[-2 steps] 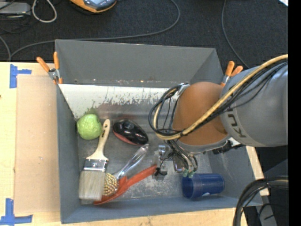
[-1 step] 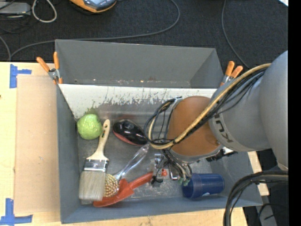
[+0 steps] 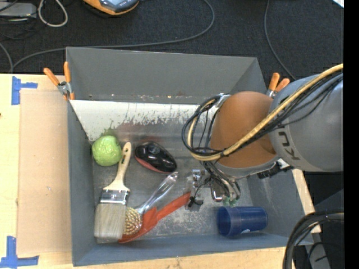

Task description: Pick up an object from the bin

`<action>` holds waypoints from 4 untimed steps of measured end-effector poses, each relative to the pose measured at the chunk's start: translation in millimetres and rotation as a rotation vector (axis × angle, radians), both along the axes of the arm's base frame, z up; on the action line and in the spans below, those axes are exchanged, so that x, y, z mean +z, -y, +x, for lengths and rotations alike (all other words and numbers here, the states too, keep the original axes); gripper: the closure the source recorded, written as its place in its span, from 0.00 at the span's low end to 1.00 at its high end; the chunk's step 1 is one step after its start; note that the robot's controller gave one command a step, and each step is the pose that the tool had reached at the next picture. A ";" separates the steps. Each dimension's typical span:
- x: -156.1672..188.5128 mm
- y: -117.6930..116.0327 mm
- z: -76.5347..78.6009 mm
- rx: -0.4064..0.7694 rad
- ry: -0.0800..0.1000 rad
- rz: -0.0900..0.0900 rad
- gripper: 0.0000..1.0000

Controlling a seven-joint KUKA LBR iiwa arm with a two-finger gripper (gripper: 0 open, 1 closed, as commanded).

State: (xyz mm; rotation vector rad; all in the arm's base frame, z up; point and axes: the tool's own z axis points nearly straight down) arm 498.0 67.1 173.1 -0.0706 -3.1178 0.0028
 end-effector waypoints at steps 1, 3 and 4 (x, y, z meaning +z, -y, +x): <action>-54.4 -5.8 -6.4 -0.020 -0.001 -0.001 1.00; -101.7 -12.0 -4.0 0.066 -0.010 0.000 1.00; -57.7 -11.6 -1.9 0.012 0.009 0.000 1.00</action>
Offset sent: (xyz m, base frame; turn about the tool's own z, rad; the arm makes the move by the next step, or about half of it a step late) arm 0.0021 0.0059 -0.0092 -0.0133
